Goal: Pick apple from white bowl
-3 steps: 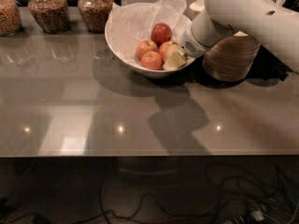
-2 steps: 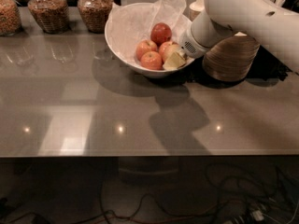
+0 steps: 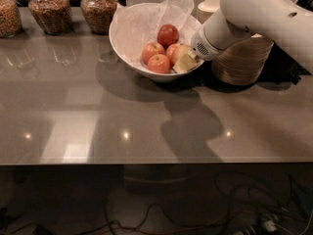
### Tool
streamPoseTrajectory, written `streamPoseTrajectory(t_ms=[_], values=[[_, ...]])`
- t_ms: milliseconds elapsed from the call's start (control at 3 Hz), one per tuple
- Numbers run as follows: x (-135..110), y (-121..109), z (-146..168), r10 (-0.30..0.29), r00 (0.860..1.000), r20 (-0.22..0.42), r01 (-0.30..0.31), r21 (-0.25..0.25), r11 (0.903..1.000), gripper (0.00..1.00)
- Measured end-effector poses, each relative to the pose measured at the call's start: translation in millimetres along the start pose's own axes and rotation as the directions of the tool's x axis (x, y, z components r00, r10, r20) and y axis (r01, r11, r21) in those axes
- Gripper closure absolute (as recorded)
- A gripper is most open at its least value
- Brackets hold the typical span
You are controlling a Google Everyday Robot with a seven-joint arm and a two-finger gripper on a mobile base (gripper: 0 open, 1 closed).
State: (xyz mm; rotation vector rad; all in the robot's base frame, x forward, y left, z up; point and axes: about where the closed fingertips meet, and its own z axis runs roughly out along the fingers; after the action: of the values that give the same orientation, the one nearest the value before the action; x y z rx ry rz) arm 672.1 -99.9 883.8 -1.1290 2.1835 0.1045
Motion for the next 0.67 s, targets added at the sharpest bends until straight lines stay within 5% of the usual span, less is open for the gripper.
streamPoseTrajectory(t_ms=[667], values=[[-24.4,-10.7,-31.4,-0.027,0.993,0.118,0.025,0.017,0.9995,1.0]])
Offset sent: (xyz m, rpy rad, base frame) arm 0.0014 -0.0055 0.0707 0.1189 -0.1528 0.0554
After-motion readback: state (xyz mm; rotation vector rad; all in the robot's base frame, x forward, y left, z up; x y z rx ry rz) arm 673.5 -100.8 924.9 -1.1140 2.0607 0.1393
